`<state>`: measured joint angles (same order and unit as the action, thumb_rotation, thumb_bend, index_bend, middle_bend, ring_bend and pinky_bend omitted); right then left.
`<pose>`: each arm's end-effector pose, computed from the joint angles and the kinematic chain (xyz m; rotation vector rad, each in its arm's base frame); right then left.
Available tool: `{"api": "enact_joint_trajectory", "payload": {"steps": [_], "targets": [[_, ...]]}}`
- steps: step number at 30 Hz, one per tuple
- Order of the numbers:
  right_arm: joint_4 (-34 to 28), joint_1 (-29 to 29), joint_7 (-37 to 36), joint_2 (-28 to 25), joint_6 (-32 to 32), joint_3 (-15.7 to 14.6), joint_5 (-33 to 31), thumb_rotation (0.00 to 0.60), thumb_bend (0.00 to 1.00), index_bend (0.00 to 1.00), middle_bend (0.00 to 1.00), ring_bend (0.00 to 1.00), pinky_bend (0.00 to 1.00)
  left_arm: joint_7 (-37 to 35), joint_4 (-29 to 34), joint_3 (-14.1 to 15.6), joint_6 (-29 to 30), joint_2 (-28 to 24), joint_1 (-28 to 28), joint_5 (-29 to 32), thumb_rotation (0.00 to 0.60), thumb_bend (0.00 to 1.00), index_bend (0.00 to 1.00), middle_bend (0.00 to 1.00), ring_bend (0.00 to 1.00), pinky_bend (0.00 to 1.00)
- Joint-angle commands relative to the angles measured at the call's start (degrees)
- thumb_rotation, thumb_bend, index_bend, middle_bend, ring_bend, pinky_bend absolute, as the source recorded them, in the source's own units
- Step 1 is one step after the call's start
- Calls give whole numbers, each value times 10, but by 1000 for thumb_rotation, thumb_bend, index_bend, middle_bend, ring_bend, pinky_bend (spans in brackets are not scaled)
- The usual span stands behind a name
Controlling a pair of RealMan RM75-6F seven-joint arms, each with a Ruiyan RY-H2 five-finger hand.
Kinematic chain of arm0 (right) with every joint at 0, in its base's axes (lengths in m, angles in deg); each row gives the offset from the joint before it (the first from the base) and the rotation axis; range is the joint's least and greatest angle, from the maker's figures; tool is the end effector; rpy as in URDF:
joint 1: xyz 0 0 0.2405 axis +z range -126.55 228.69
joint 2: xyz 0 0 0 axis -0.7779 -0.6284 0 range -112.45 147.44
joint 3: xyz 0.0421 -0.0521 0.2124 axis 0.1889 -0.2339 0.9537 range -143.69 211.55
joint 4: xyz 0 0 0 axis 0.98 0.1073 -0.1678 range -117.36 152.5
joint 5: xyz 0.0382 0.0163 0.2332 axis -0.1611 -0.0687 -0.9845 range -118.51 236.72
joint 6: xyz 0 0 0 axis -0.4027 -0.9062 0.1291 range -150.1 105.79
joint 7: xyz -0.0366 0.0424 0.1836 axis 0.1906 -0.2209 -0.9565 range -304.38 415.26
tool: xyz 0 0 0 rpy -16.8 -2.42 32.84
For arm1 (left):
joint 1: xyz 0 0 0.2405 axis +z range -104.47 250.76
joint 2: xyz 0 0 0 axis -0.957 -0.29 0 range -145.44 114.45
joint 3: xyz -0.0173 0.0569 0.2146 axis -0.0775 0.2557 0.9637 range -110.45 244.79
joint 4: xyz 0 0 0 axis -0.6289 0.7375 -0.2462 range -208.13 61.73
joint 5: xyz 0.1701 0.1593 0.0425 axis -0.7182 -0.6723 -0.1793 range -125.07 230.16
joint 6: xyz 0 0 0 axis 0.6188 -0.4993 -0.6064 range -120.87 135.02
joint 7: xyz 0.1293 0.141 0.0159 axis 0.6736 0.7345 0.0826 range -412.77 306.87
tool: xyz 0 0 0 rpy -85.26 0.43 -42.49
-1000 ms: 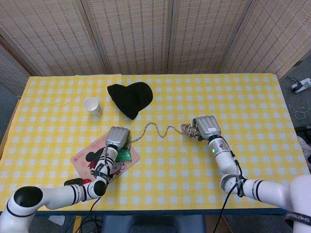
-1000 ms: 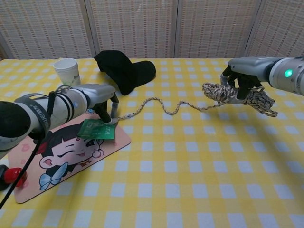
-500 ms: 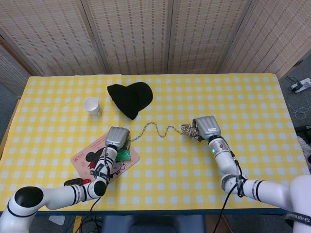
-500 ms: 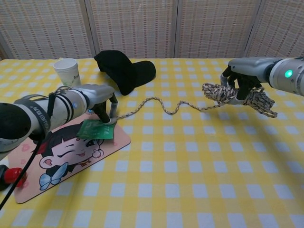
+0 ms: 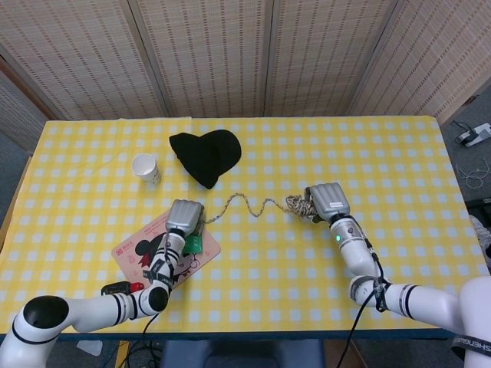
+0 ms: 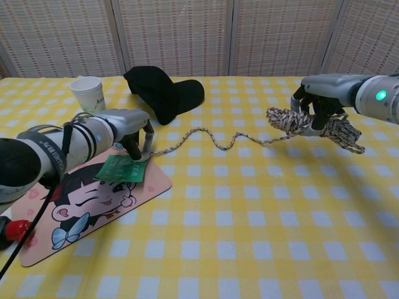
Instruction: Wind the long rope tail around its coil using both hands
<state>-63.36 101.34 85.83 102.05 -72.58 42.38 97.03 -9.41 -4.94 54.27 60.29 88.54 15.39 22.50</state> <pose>-0.1632 -0.4144 -0.0399 1.7463 -1.0198 0.6084 -0.0982 0.4122 -0.1208 -1.7945 -0.9642 -0.5817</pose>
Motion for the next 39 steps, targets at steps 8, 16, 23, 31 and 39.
{"api": "enact_joint_trajectory", "payload": {"steps": [8,16,23,31,39], "targets": [[-19,-10,-23,-23,-8,10,17,600,1000,754,583,566,764,-51,76,-25,7,-68,25,-18,600,447,749,1000,1000,1000],[-57,-29,-57,-69,-28,23,50,600,1000,758,583,567,764,-115,188,-29,44,-183,74,-96,600,447,750,1000,1000,1000],[-71,-28,-60,-82,-31,30,62,600,1000,766,588,571,764,-185,247,-40,85,-279,126,-157,600,447,750,1000,1000,1000],[-74,-9,-43,-73,-28,38,61,600,1000,768,591,572,764,-274,268,-64,108,-353,176,-177,600,447,750,1000,1000,1000],[-62,30,-10,-42,-20,52,43,600,1000,769,593,574,764,-375,304,-88,112,-424,218,-219,600,447,749,1000,1000,1000]]}}
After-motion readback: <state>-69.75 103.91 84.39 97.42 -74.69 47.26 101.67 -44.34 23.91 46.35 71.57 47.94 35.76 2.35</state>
